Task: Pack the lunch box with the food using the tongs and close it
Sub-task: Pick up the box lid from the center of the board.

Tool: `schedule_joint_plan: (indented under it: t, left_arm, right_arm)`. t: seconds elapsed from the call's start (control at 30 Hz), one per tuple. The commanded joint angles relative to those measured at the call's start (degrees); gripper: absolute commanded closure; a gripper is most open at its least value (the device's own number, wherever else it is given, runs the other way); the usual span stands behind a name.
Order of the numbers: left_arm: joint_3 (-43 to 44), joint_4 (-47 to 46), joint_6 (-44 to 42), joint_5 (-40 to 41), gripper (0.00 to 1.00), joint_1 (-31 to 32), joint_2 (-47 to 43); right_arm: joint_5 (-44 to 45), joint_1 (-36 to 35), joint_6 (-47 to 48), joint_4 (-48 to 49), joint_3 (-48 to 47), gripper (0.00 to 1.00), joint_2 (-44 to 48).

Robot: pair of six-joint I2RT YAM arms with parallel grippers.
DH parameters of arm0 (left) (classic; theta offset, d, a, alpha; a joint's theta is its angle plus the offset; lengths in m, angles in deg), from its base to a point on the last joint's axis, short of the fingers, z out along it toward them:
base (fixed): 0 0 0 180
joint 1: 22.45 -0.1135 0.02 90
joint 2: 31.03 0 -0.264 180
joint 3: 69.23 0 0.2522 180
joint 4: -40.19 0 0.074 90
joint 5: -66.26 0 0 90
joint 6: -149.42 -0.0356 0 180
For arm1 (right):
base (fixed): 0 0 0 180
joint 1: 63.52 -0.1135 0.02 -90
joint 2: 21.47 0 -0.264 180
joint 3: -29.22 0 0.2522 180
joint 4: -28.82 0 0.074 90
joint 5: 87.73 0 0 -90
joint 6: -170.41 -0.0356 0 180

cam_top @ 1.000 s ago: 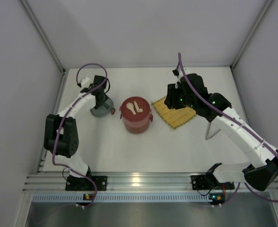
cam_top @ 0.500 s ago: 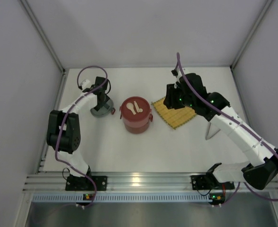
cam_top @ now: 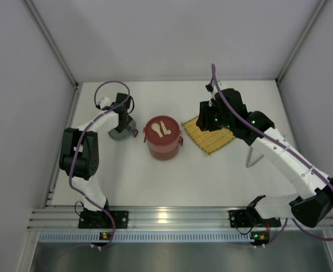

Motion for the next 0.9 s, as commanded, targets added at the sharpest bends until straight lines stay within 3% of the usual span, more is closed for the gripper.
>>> schedule_joint_plan:
  t: [0.0, 0.07, 0.17, 0.23, 0.27, 0.87]
  left_arm:
    - [0.71, -2.48, 2.04, 0.46, 0.51, -0.47, -0.88]
    - [0.44, -2.74, 2.48, 0.46, 0.57, -0.47, -1.06]
    - [-0.08, -2.74, 3.97, 0.54, 0.77, -0.47, -2.02]
    - [-0.96, -2.92, 5.29, 0.98, 0.98, -0.47, -3.34]
    - [-1.14, -2.83, 5.90, 1.16, 1.00, -0.47, -3.86]
    - [9.23, -0.55, -1.20, 2.83, 1.00, 2.60, -19.77]
  right_arm:
    - [-0.47, 0.94, 0.20, 3.42, 0.34, 0.61, 0.90]
    - [-0.56, 0.94, 0.02, 3.42, 0.43, 0.61, 0.81]
    - [-0.56, 0.94, 0.11, 3.50, 0.69, 0.61, 0.81]
    - [-0.47, 0.94, 0.11, 3.42, 0.78, 0.61, 0.90]
    - [-0.47, 0.94, 0.11, 3.33, 0.87, 0.61, 0.98]
    - [0.14, 1.11, -0.59, 3.24, -0.36, 0.61, 0.54]
